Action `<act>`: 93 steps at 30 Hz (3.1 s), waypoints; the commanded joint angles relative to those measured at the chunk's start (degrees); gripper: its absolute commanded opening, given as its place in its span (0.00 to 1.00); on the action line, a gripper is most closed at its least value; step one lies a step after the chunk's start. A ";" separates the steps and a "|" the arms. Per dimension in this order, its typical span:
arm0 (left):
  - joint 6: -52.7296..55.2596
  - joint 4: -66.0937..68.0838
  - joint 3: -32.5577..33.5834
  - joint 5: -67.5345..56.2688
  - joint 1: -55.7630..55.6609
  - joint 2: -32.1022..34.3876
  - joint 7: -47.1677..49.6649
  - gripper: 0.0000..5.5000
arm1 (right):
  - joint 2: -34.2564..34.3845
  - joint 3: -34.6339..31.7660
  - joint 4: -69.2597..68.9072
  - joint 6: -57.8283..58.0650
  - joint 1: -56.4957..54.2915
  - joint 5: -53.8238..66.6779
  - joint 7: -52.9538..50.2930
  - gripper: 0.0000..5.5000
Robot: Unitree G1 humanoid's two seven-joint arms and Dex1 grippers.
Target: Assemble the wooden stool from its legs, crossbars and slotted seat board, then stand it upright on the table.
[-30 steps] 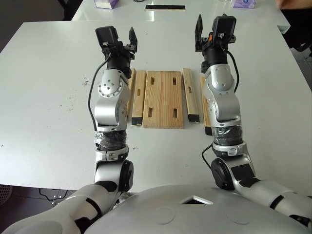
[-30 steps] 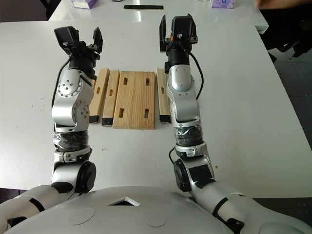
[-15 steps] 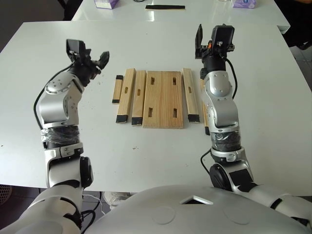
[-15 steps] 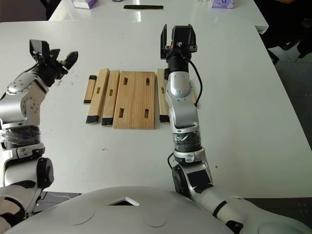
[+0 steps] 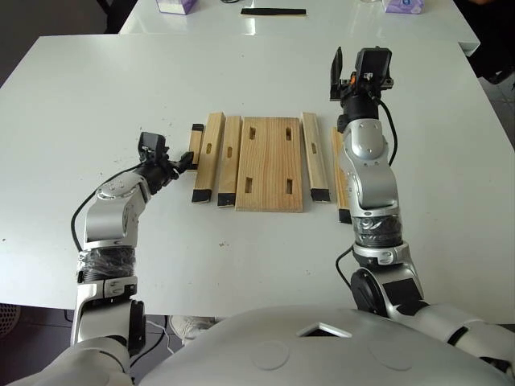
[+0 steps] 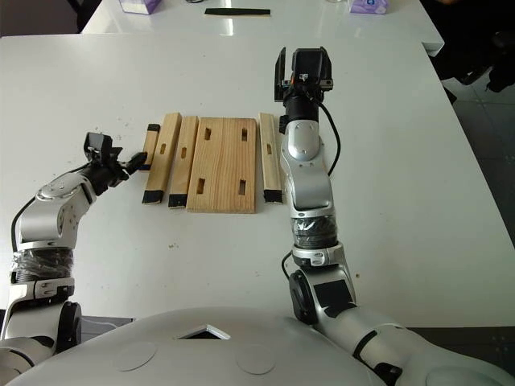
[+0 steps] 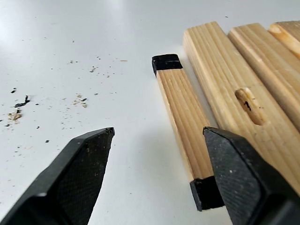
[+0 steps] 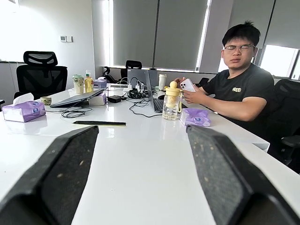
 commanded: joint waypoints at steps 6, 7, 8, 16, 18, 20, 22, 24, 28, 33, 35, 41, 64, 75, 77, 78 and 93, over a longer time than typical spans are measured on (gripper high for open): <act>0.98 -2.55 -0.62 0.00 1.73 0.44 -1.03 0.64 | -0.34 0.16 1.70 -1.54 0.99 -0.46 -0.48 0.63; 1.15 -2.82 -0.71 0.00 1.92 0.47 -1.10 0.64 | -0.40 0.11 1.91 -1.71 1.01 -0.44 -0.50 0.63; 1.36 -2.99 -0.92 0.09 2.08 0.52 -1.24 0.64 | -0.42 0.09 2.01 -1.86 1.12 -0.47 -0.60 0.63; 3.49 -4.87 -2.63 0.75 4.43 0.43 -1.33 0.64 | -0.23 0.38 2.37 -2.47 1.96 -0.67 -1.33 0.63; 3.87 -5.28 -2.87 0.79 4.74 0.46 -1.20 0.64 | -0.30 0.38 2.49 -2.59 2.21 -0.67 -1.46 0.63; 4.16 -5.75 -3.00 0.77 5.03 0.40 -1.06 0.64 | -0.30 0.41 2.57 -2.68 2.39 -0.72 -1.64 0.63; 4.51 -6.67 -3.03 0.72 5.14 0.27 -0.79 0.64 | -0.24 0.44 2.52 -2.67 2.53 -0.77 -1.85 0.63; 4.60 -7.01 -2.98 0.94 4.79 0.24 -0.39 0.64 | -0.18 0.49 2.47 -2.71 2.70 -0.81 -2.06 0.63; 4.39 -6.70 -3.73 2.02 4.50 0.40 0.23 0.61 | -0.08 0.61 2.62 -2.95 3.02 -0.84 -2.37 0.63; 4.23 -5.22 -4.35 3.46 3.76 -1.04 2.48 0.47 | -0.03 0.64 3.21 -3.22 2.93 -0.82 -2.65 0.63; 4.68 -5.44 -4.43 3.52 3.53 -1.73 3.36 0.41 | -0.08 0.67 3.44 -3.33 2.79 -0.79 -2.64 0.63; 6.83 -6.47 -4.54 4.12 3.79 -2.57 5.56 0.25 | -0.28 0.46 3.81 -3.65 2.70 -0.70 -2.67 0.63; 19.14 -18.02 16.29 -45.52 -21.90 -8.48 -7.18 0.24 | -13.56 -10.09 -9.36 26.70 -9.22 50.27 39.87 0.63; 23.38 -18.97 8.76 -53.01 -19.77 1.16 -23.93 0.24 | -25.10 -16.33 -9.74 39.91 -16.86 72.45 48.56 0.63; 23.02 -19.34 7.39 -52.73 -19.39 1.44 -25.09 0.24 | -25.28 -15.55 -9.38 40.59 -17.55 73.44 48.72 0.63; 22.87 -19.45 6.86 -52.68 -19.27 1.51 -25.54 0.24 | -25.26 -15.35 -9.34 40.86 -17.74 73.98 48.60 0.63; 21.04 -19.26 3.36 -50.72 -17.29 4.60 -29.87 0.24 | -26.59 -14.58 -10.18 43.24 -18.48 79.79 47.75 0.42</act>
